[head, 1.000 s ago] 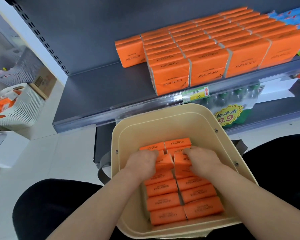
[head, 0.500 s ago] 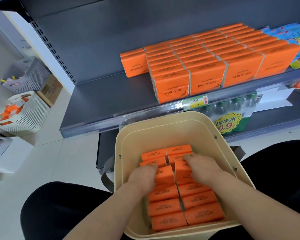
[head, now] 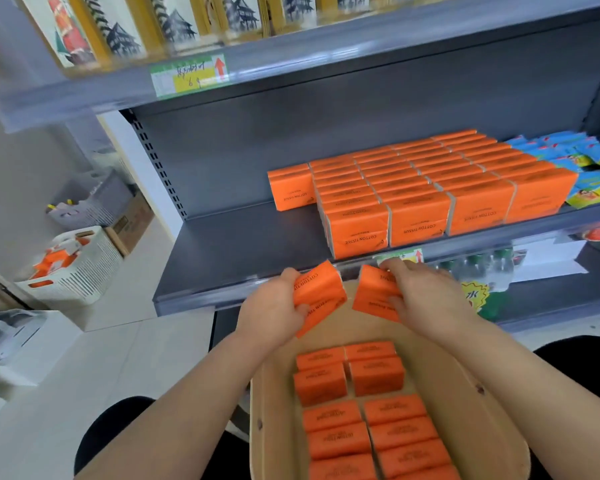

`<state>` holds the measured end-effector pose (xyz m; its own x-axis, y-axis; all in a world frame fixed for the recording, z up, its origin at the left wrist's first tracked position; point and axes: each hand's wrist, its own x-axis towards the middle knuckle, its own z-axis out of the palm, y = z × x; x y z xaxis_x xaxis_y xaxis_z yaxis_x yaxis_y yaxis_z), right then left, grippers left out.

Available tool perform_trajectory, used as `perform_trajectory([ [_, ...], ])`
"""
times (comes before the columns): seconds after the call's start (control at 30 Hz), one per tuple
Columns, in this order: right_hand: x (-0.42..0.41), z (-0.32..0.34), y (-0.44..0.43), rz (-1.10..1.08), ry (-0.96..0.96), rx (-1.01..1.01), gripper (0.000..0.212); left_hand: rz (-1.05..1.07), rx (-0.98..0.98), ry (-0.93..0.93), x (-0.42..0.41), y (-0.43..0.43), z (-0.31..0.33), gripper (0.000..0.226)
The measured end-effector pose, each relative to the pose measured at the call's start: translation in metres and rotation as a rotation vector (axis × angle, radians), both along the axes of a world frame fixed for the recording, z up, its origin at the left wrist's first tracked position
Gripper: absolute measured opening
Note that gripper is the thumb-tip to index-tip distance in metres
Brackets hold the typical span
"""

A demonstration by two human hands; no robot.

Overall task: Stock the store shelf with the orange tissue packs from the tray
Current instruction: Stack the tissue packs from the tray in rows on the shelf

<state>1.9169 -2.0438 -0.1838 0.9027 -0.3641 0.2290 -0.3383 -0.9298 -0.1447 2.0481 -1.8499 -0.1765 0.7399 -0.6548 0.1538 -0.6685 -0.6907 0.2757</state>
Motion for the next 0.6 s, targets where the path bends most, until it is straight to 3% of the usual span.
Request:
perform_trajectory([
  [0.3,0.063,0.087,-0.025,-0.003,-0.209,-0.122,0.05,0.135,-0.062,-0.029,0.06,-0.011,0.07,0.035],
  [0.6,0.143,0.101,-0.063,0.016,-0.234,-0.195,0.051,0.202,0.123,0.024,0.132,-0.042,0.054,0.035],
])
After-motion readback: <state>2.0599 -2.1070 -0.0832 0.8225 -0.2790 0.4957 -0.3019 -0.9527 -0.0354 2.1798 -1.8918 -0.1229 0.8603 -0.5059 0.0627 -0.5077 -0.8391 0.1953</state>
